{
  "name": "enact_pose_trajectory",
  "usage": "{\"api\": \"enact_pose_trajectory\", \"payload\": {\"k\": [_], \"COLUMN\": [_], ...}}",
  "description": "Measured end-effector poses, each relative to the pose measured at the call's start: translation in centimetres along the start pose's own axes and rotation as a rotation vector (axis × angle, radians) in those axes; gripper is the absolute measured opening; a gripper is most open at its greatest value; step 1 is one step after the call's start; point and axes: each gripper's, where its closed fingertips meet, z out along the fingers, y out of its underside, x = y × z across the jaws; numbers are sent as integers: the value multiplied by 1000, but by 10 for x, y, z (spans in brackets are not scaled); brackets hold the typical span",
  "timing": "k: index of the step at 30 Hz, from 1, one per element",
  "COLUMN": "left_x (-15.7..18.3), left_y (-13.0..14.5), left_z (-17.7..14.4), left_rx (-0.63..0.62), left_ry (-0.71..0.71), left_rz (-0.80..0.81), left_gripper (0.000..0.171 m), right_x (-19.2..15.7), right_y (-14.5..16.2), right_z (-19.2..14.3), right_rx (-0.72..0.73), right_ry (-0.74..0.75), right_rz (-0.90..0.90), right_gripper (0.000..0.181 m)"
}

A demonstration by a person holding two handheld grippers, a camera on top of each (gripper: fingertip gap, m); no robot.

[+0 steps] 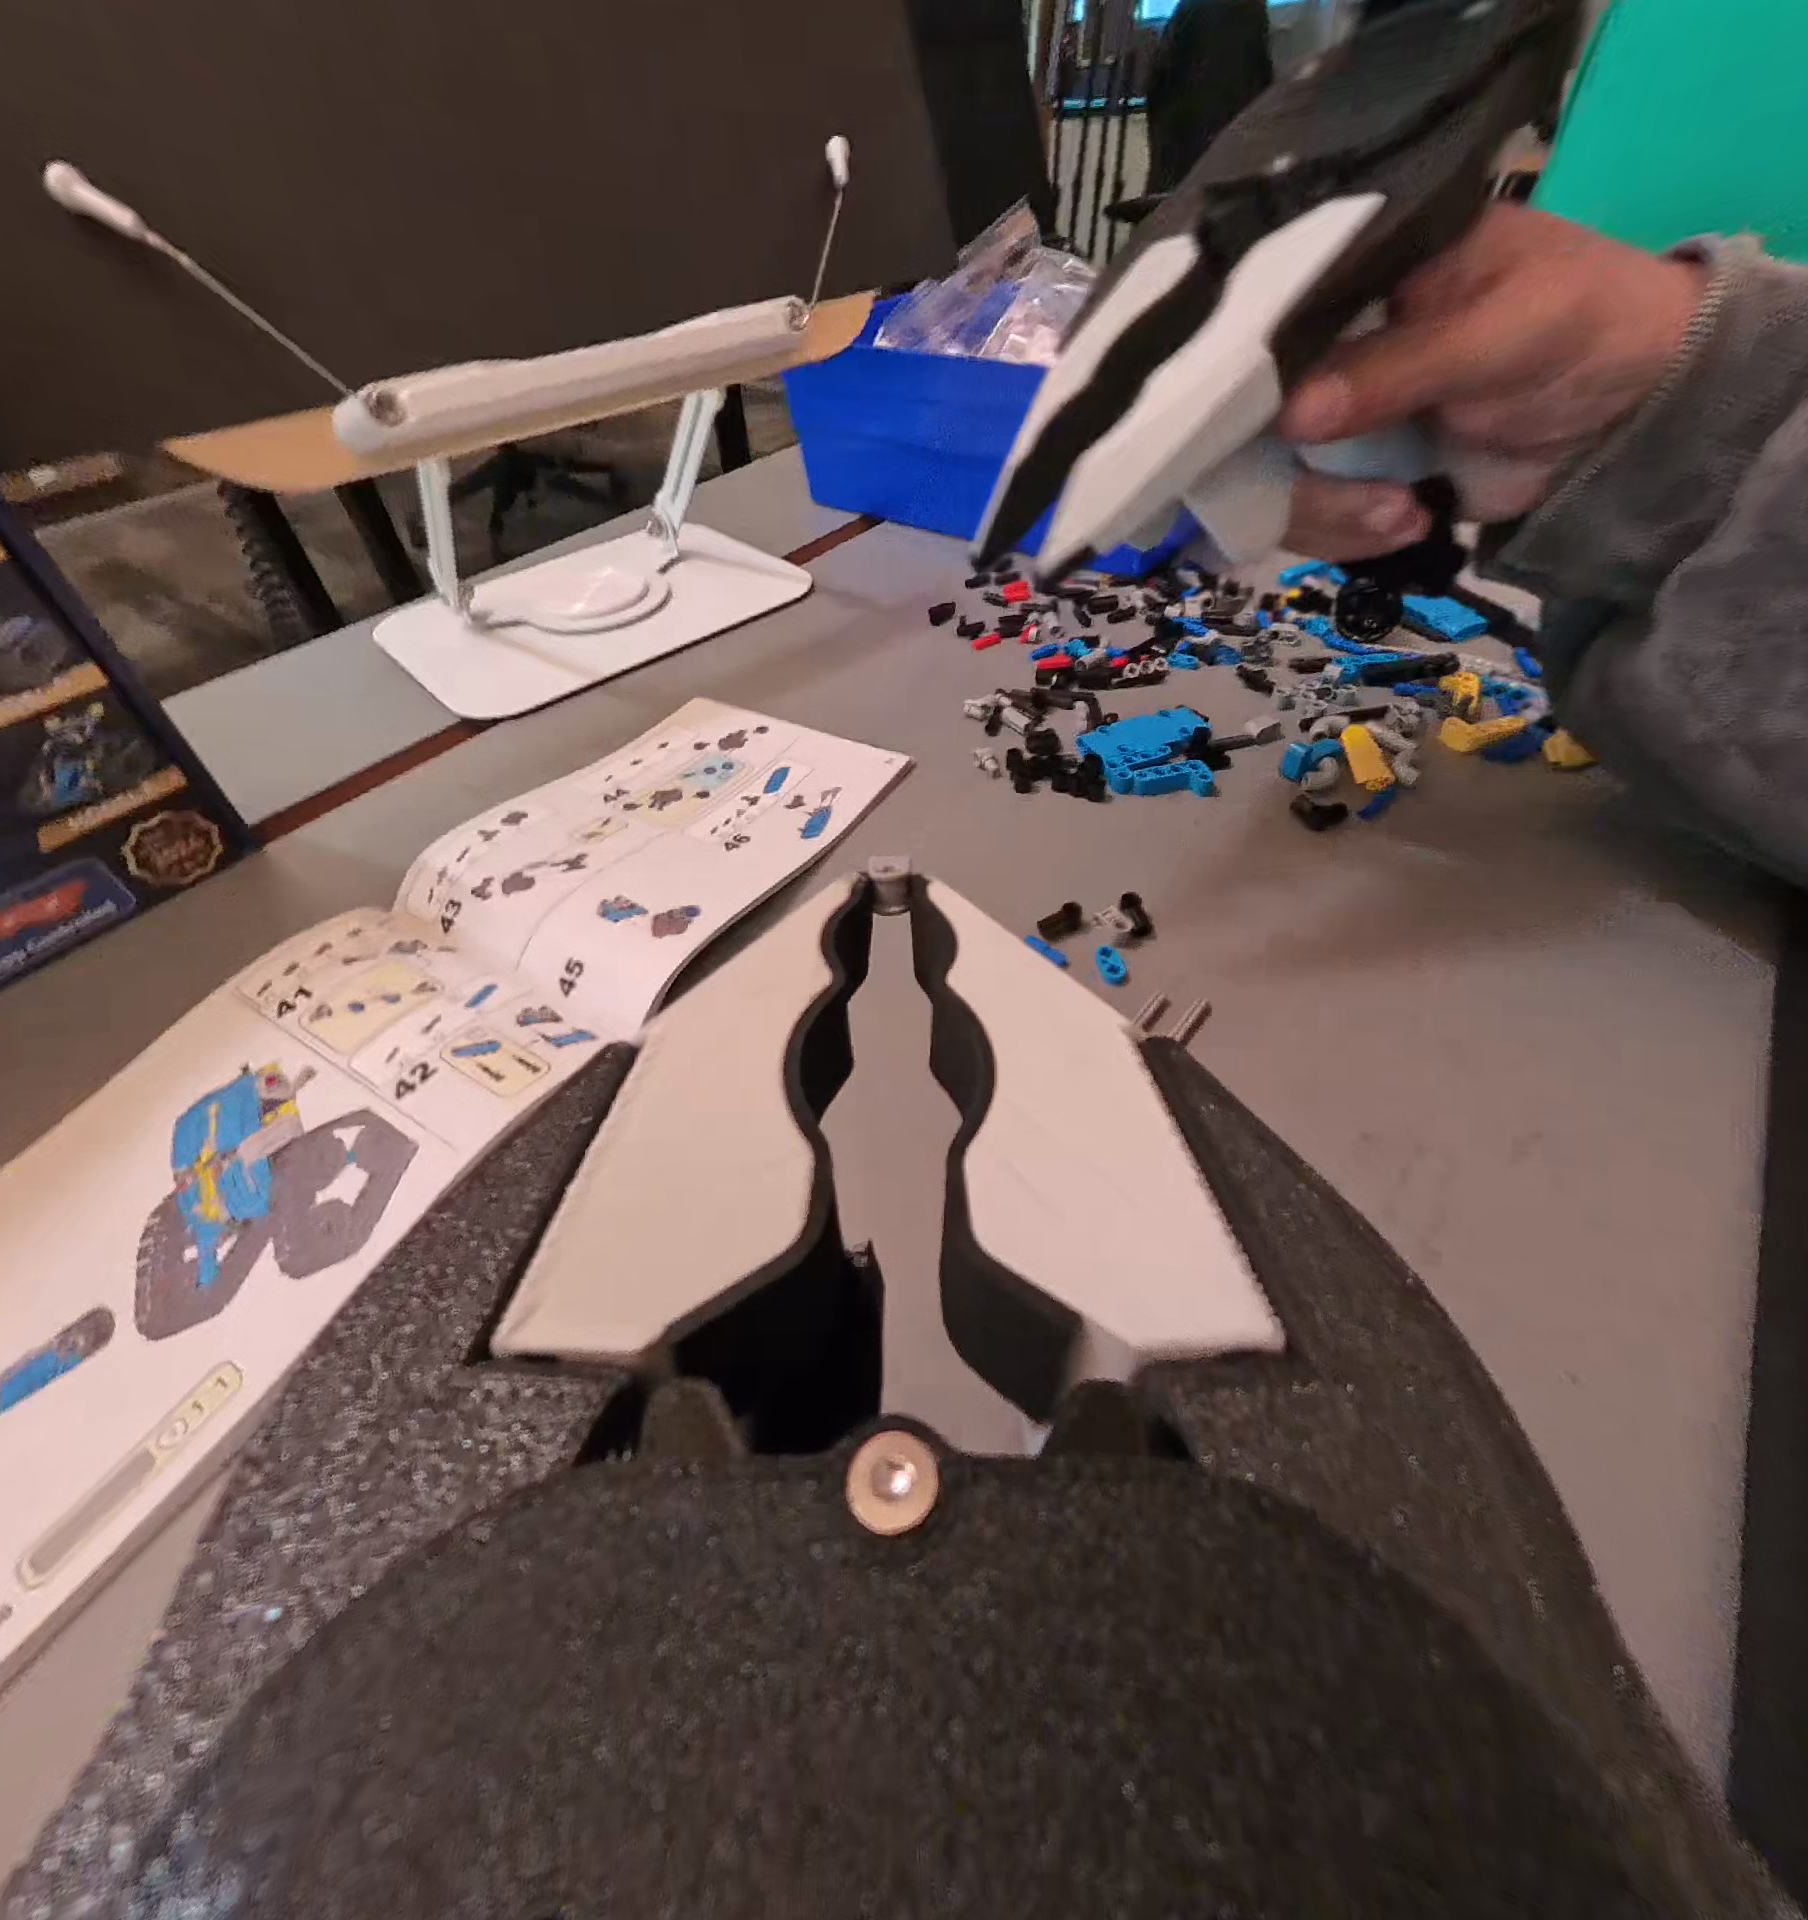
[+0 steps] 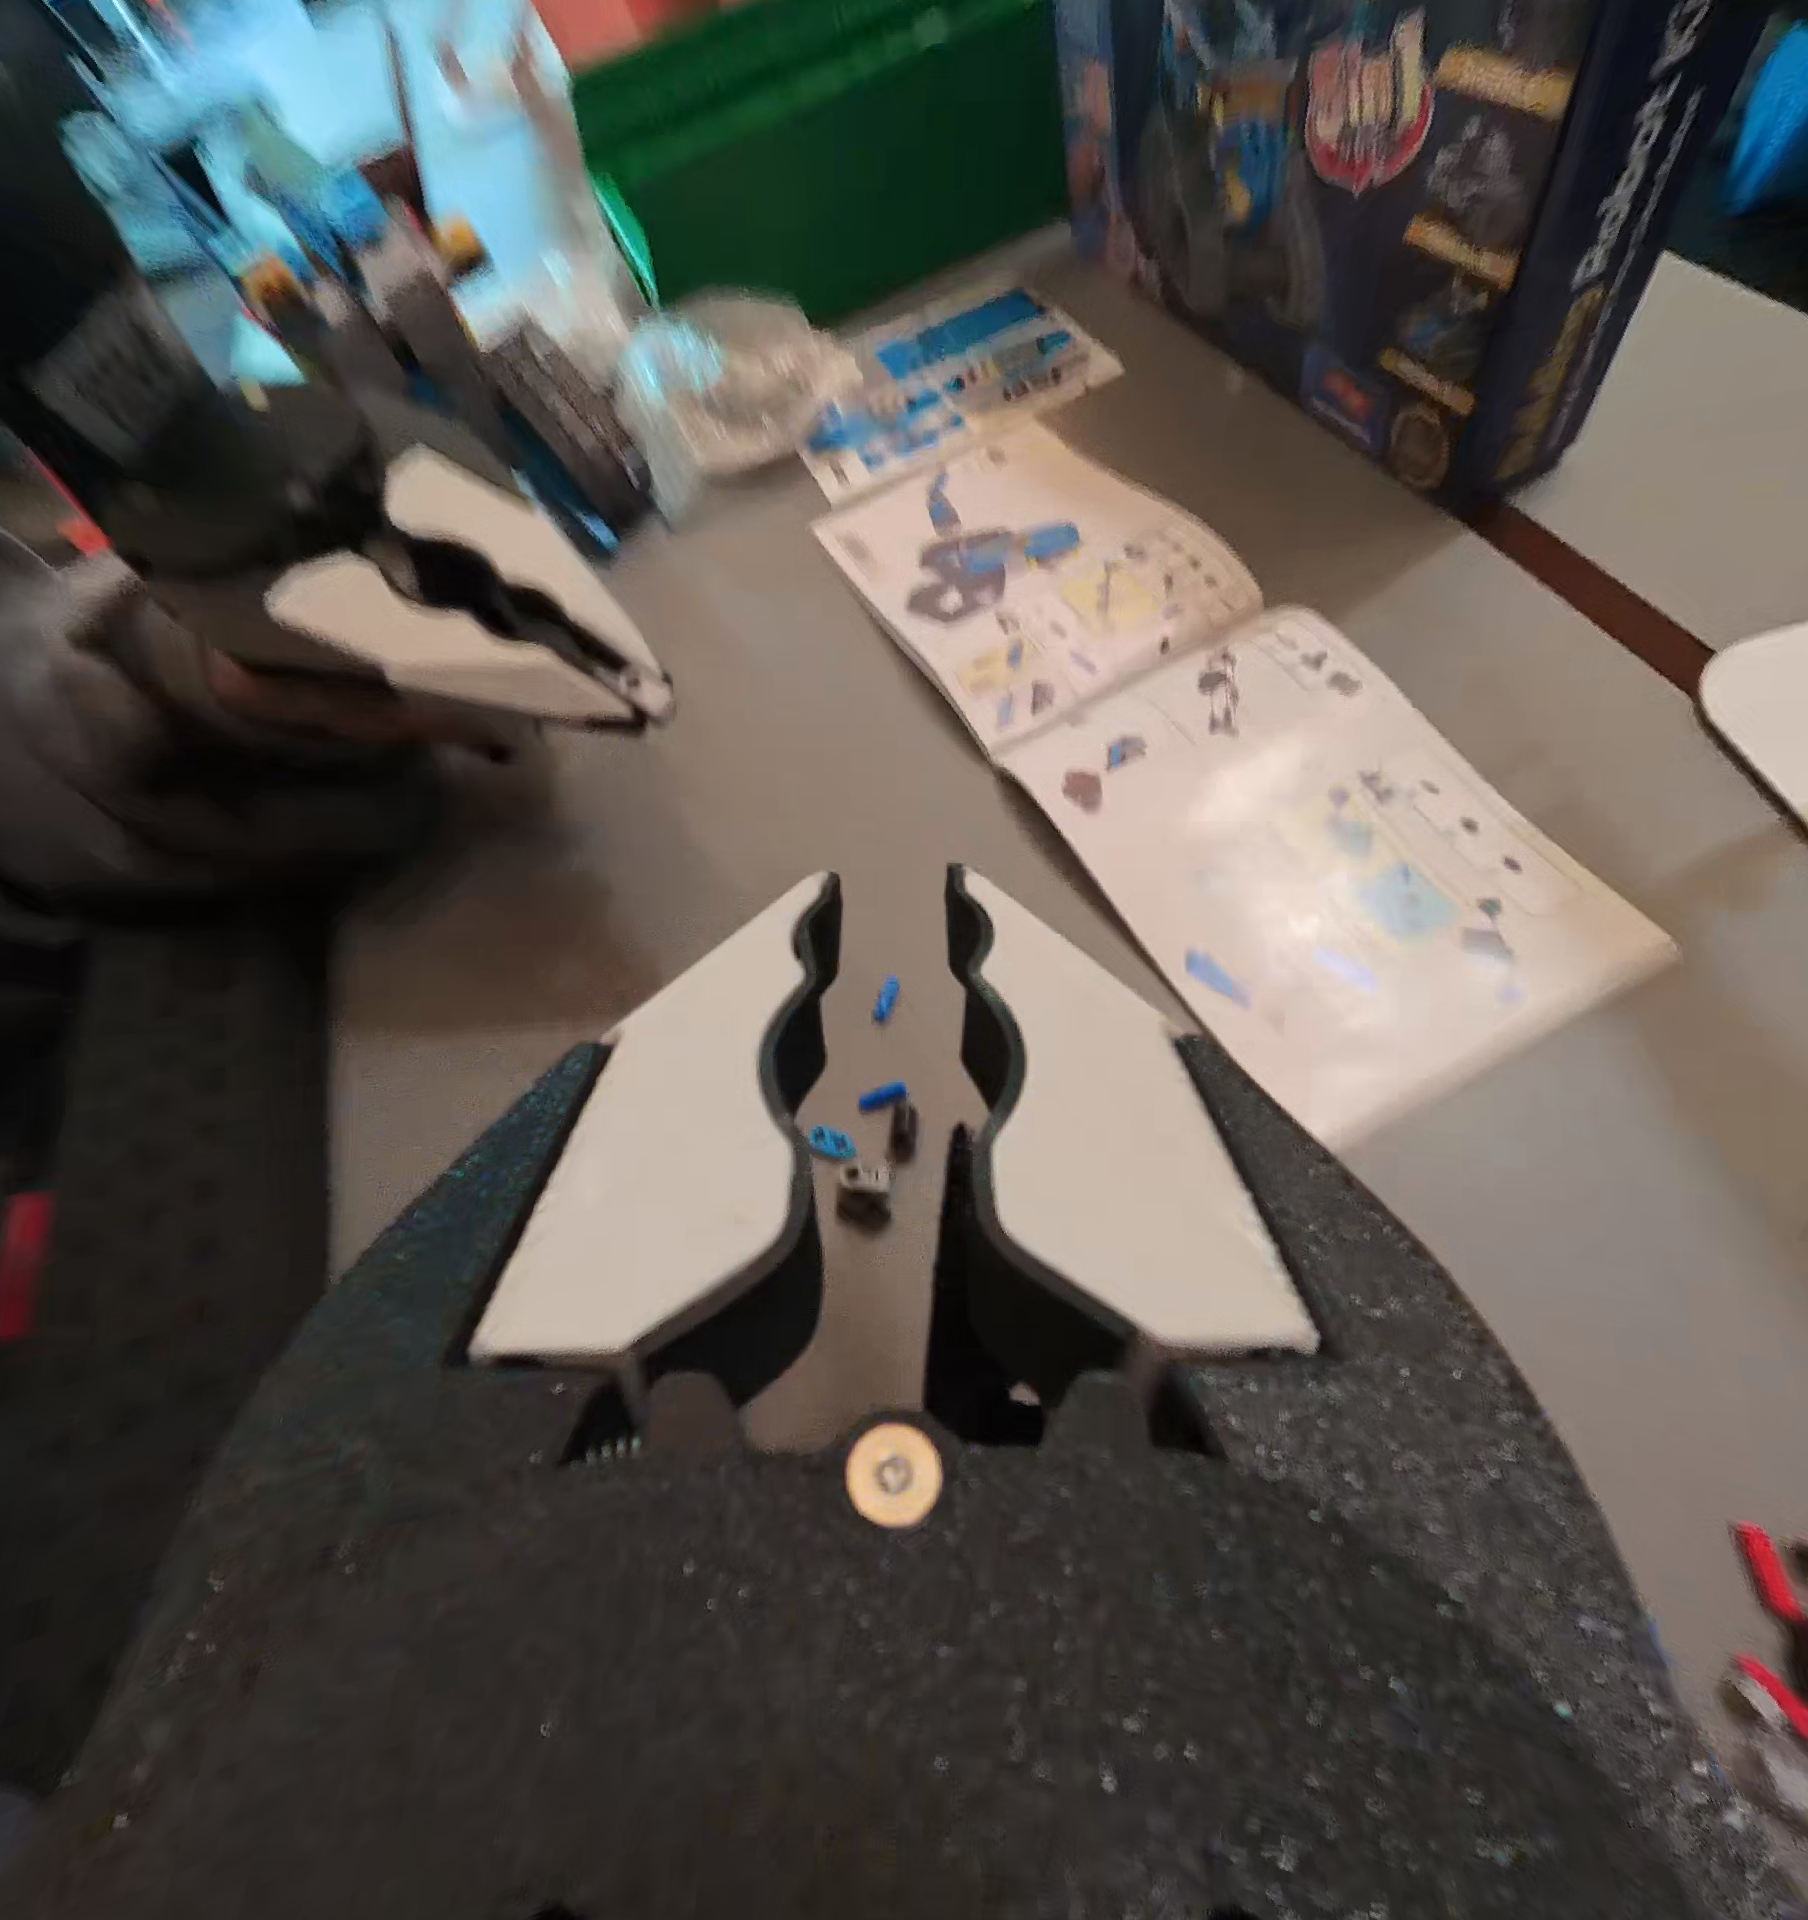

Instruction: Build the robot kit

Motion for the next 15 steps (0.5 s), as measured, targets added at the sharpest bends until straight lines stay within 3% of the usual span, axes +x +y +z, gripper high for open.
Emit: {"api": "enact_pose_trajectory", "payload": {"k": [5,7,13,15], "left_x": [2,2,0,-1], "left_y": [-12,-13,-13,-13], "left_z": [-7,-8,-8,-8], "left_rx": [62,60,56,52], "left_ry": [29,23,24,23], "left_rz": [-33,-32,-64,-75], "left_gripper": [6,7,7,7], "right_x": [-28,-27,-11,-9], "right_y": [71,85,84,88], "right_z": [18,27,54,63], "right_rx": [-319,-314,-253,-286], "right_ry": [20,74,225,213], "right_rz": [-44,-34,-25,-17], "right_gripper": [21,19,13,14]}}
